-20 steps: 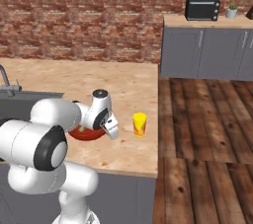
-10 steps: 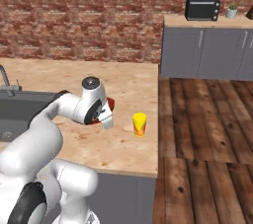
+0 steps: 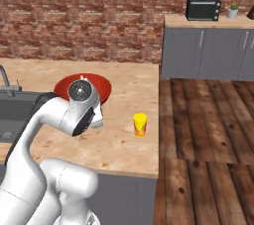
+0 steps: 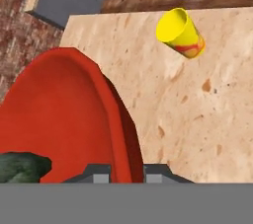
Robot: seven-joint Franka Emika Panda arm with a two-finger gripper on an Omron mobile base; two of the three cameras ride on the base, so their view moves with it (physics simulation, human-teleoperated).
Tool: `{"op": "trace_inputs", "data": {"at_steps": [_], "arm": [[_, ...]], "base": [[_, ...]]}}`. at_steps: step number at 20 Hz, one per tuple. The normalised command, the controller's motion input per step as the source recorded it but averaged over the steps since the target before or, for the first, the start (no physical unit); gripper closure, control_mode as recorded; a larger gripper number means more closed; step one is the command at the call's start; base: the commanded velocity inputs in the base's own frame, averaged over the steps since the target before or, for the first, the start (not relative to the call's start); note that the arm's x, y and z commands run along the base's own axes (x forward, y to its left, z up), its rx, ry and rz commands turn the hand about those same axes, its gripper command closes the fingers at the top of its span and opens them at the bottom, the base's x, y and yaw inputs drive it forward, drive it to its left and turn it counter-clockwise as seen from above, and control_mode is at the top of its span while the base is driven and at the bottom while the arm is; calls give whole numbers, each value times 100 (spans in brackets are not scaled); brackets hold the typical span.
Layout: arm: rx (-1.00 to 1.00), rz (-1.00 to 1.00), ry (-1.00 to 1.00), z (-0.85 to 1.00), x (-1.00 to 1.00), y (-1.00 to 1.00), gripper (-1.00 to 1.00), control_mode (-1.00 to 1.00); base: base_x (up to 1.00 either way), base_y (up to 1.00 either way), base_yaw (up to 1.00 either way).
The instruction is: Move the cup from next to the sink to the open cabinet. Then, move the bowl with the broccoli to the fridge to clear the area for faucet cleaning.
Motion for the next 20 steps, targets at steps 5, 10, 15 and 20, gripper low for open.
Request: {"op": "trace_inputs", "data": {"at_steps": [5, 10, 15, 20], "arm": [[3, -5, -7, 6, -18, 0, 100, 100], [0, 0, 0, 0, 0, 0, 100, 100], [0, 0, 0, 0, 0, 0, 100, 100], [0, 0, 0, 0, 0, 0, 100, 100]], "base": [[-60, 12, -29], [-23, 7, 89], [0, 0, 100], [0, 0, 100]]}}
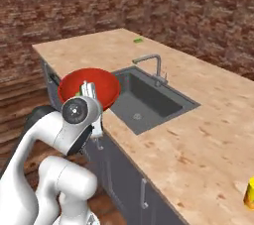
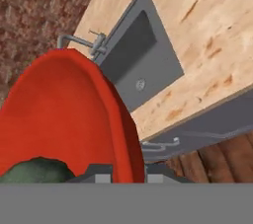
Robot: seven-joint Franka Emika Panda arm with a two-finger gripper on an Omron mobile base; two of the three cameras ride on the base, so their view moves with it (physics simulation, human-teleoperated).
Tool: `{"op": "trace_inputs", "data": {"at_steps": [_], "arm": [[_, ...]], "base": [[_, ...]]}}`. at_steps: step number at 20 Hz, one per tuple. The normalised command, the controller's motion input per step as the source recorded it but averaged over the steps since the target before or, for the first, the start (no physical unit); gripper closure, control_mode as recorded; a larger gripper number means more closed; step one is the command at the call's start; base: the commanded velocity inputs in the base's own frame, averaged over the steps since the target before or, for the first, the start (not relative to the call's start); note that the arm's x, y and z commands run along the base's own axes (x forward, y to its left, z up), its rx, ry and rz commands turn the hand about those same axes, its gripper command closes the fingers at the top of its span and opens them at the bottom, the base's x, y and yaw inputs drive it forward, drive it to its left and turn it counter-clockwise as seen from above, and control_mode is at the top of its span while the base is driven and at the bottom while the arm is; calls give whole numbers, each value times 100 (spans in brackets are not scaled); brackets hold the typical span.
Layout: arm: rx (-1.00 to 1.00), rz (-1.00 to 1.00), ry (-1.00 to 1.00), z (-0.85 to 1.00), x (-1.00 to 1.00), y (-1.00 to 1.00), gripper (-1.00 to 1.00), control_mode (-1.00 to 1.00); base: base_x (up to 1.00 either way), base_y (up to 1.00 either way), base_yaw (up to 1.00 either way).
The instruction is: Move the cup from next to the sink to the open cabinet. Then, move the bowl with the broccoli to the fridge to clear the area for faucet cleaning.
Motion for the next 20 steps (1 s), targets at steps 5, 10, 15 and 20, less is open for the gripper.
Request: {"op": "trace_inputs", "data": {"at_steps": [5, 10, 15, 20], "arm": [[0, 0, 0, 0, 0, 0, 100, 100], [0, 0, 0, 0, 0, 0, 100, 100], [0, 0, 0, 0, 0, 0, 100, 100], [0, 0, 0, 0, 0, 0, 100, 100]], "base": [[0, 0, 100], [0, 0, 100], [0, 0, 100], [0, 0, 100]]}}
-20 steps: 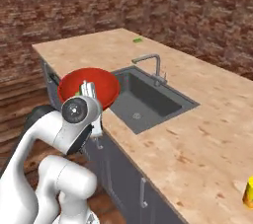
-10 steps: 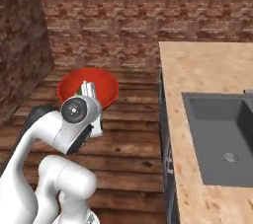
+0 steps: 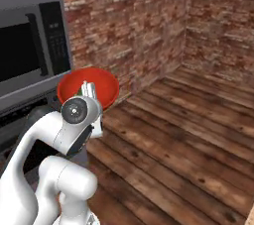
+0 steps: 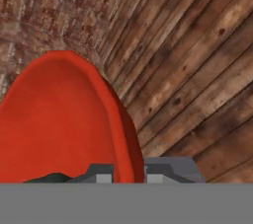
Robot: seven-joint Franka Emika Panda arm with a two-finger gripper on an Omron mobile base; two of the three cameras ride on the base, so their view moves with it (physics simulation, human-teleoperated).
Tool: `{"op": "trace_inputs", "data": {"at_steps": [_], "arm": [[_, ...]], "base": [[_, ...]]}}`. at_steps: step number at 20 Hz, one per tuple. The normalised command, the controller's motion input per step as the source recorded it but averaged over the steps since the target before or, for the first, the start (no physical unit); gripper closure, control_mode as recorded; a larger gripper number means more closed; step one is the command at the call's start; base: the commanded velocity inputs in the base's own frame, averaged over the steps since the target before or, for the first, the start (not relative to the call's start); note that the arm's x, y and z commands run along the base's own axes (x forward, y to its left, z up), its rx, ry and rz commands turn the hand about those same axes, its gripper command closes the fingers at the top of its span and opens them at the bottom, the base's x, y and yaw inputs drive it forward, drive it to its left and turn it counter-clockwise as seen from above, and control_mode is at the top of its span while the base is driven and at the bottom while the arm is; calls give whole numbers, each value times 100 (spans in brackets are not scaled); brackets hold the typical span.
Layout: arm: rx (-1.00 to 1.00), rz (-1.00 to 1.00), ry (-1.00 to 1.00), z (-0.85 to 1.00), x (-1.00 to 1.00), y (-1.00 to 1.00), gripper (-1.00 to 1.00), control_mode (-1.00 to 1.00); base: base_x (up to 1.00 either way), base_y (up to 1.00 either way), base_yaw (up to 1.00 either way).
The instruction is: Move the cup from next to the sink to the open cabinet. Then, move the bowl with the broccoli to the fridge to clear the area for faucet cleaning.
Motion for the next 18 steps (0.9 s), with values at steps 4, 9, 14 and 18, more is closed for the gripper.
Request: {"op": "trace_inputs", "data": {"at_steps": [4, 9, 14, 18], "arm": [[0, 0, 0, 0, 0, 0, 100, 100], [0, 0, 0, 0, 0, 0, 100, 100], [0, 0, 0, 0, 0, 0, 100, 100], [0, 0, 0, 0, 0, 0, 100, 100]], "base": [[-1, 0, 98], [-39, 0, 87], [-37, 0, 90], [-21, 0, 95]]}}
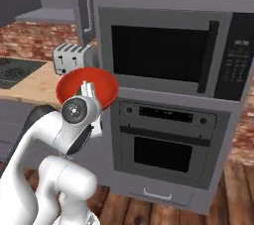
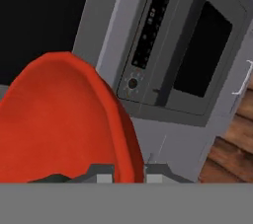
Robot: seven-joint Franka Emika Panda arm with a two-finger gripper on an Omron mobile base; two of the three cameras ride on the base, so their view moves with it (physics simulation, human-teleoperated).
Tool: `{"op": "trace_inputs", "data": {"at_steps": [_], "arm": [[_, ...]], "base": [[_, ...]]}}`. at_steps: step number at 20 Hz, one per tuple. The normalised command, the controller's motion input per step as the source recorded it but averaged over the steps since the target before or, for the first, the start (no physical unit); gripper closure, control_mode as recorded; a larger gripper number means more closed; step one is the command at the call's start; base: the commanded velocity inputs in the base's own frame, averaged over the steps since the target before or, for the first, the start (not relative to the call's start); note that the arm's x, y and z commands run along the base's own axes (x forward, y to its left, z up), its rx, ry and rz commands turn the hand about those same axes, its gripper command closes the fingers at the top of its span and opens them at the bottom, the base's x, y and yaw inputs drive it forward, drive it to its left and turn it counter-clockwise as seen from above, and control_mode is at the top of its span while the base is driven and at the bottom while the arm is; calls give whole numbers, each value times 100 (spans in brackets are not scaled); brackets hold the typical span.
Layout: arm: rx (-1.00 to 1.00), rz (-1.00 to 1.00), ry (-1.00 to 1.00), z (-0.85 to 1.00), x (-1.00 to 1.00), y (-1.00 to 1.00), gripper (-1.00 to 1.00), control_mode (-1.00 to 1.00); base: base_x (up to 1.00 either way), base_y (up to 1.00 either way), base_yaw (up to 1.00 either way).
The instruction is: Move the cup from next to the sink to the open cabinet. Then, move the bowl with the broccoli to the fridge to clear the area for faucet cleaning.
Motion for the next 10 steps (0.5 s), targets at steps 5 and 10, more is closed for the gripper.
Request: {"op": "trace_inputs", "data": {"at_steps": [5, 10], "arm": [[0, 0, 0, 0, 0, 0, 100, 100], [0, 0, 0, 0, 0, 0, 100, 100]], "base": [[-8, 0, 99], [-1, 0, 100]]}}
